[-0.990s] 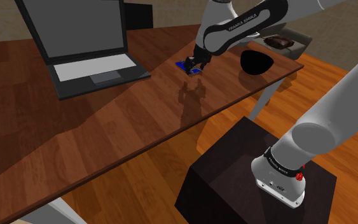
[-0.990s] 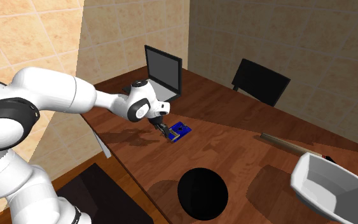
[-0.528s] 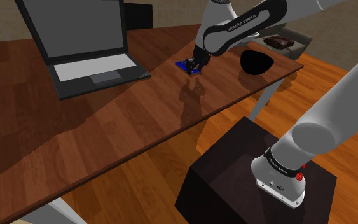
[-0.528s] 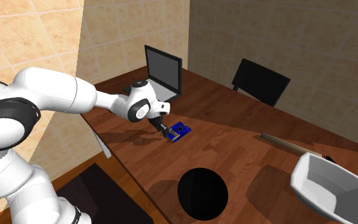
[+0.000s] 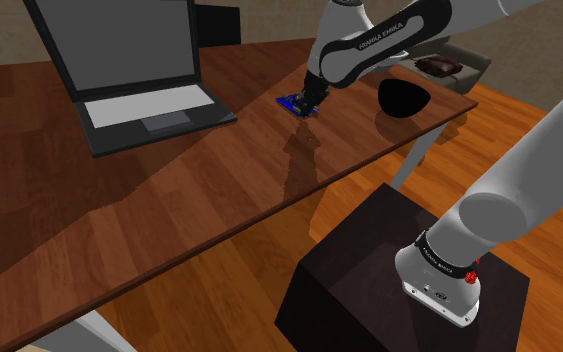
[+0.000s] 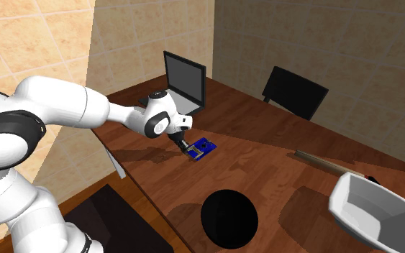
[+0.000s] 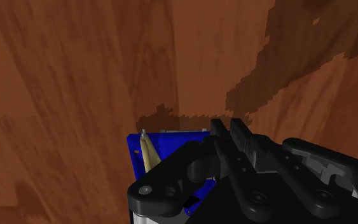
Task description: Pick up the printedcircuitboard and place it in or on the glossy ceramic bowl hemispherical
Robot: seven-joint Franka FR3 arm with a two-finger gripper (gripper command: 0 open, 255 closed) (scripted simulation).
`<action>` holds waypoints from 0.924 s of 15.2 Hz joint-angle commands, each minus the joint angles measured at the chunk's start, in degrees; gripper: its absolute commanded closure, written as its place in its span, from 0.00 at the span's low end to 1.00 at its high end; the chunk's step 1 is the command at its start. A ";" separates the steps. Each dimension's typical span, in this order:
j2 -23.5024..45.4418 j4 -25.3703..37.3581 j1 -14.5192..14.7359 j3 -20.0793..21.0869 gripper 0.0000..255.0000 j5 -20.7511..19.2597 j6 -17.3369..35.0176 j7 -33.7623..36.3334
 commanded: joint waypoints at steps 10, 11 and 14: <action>-3.89 3.12 0.21 0.03 1.00 1.61 -6.92 -1.63; -4.26 3.53 0.23 0.03 1.00 1.75 -7.69 -1.78; -5.30 4.83 0.30 0.01 1.00 2.13 -10.01 -2.21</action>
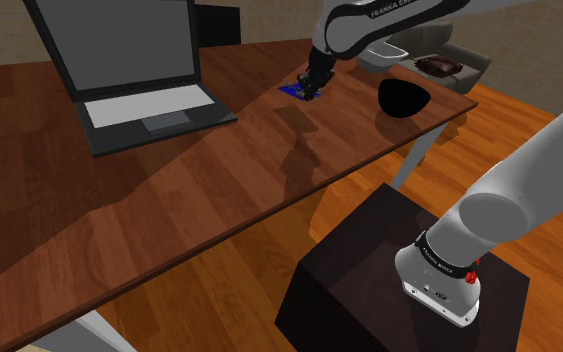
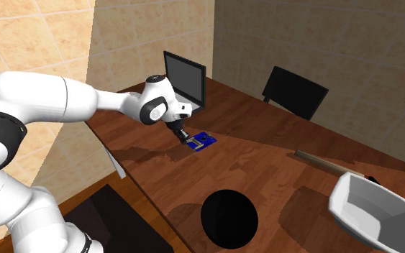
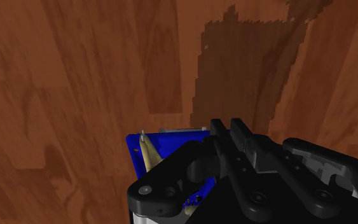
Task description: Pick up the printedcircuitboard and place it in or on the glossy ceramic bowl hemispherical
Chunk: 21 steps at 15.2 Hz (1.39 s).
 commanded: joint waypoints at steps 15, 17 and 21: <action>-3.90 8.56 0.27 -0.05 1.00 1.43 -12.40 -1.78; -4.15 9.84 0.28 -0.05 1.00 1.54 -13.92 -1.96; -5.68 10.25 -0.14 -0.83 1.00 1.87 -15.73 -3.47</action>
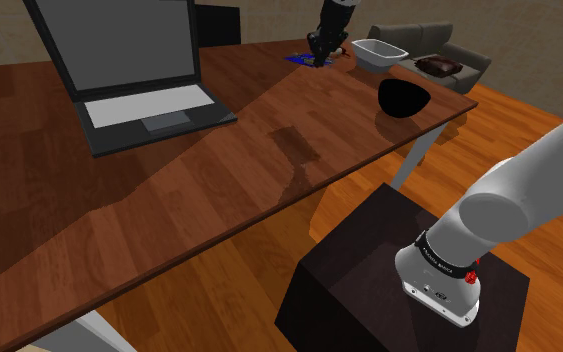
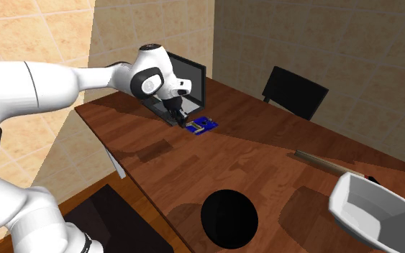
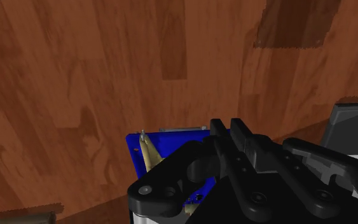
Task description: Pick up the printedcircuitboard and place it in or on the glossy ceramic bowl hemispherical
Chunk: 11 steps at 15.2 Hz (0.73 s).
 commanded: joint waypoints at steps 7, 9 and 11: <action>-8.57 -7.54 -3.29 -6.28 1.00 0.52 -0.28 -9.79; -10.38 -8.95 -4.22 -8.11 1.00 0.35 -0.48 -12.45; -11.99 -10.10 -5.15 -10.03 1.00 0.08 -0.75 -15.12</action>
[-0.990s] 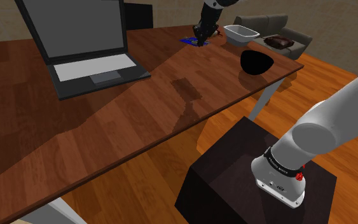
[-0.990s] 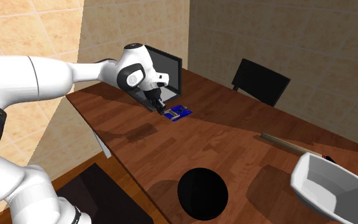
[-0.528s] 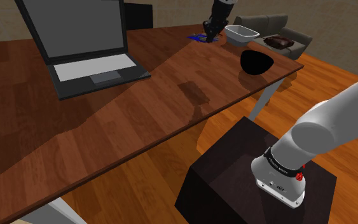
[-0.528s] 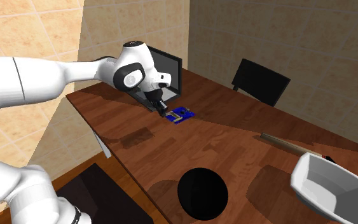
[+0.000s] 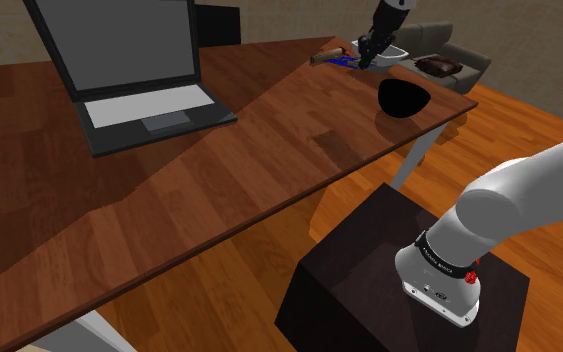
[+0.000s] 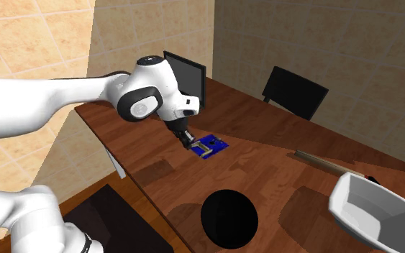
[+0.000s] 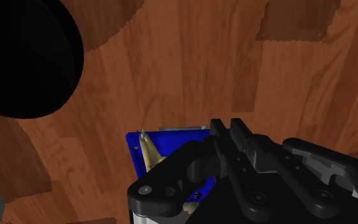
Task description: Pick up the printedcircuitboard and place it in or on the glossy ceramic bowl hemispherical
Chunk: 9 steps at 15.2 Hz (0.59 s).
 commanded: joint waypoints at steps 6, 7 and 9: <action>-3.78 -1.81 -3.30 -7.03 1.00 -1.27 -1.26 -9.64; -4.17 -1.89 -3.78 -8.08 1.00 -1.50 -1.46 -11.03; -4.75 -1.85 -4.72 -10.20 1.00 -1.94 -1.86 -13.84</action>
